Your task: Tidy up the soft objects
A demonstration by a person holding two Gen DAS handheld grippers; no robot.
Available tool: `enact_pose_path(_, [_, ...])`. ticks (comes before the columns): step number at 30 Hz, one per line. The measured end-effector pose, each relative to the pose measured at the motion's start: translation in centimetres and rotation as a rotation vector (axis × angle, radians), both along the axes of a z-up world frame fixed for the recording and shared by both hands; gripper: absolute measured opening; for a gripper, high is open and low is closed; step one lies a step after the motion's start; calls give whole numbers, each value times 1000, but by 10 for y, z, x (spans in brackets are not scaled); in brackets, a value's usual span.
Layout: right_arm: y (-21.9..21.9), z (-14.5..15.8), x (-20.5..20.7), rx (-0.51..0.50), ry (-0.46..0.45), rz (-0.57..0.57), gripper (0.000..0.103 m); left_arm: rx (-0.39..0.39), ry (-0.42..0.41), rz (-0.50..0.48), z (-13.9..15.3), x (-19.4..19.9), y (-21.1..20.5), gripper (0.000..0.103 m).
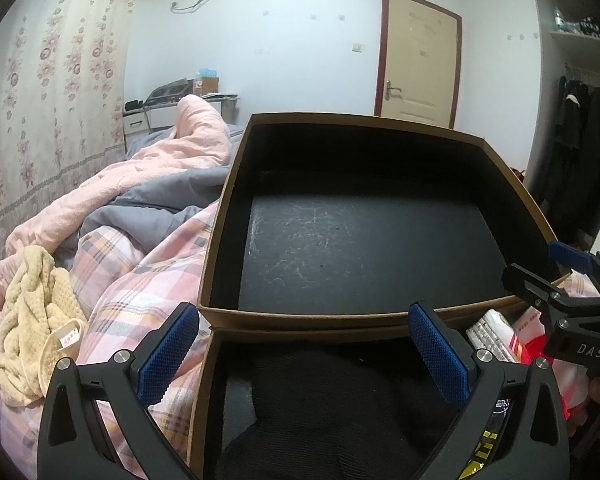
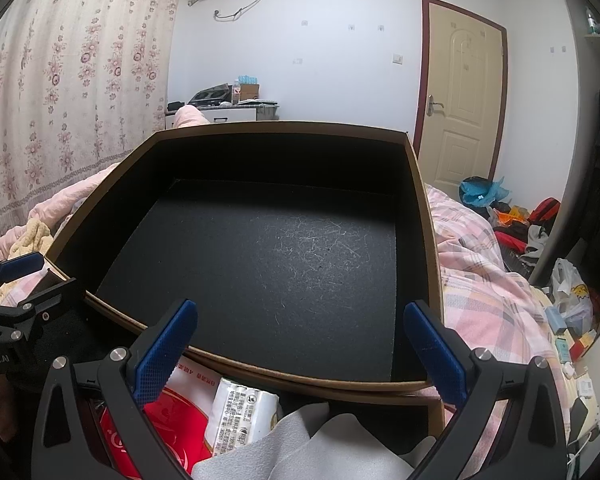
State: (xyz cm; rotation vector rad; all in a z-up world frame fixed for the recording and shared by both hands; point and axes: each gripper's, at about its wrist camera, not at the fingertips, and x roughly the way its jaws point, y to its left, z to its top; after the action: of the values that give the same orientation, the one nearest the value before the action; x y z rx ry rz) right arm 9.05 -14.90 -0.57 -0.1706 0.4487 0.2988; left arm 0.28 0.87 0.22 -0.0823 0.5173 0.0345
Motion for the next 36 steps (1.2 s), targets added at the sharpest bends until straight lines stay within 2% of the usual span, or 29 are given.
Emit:
enact_pose_path(29, [1,5,0,11,-26,6,102,14,7,-13,-2,0,-1,103])
enact_pose_path(36, [-1,12,-10,41,-83,15,102,4,-5,-17,0,-1,-2,103])
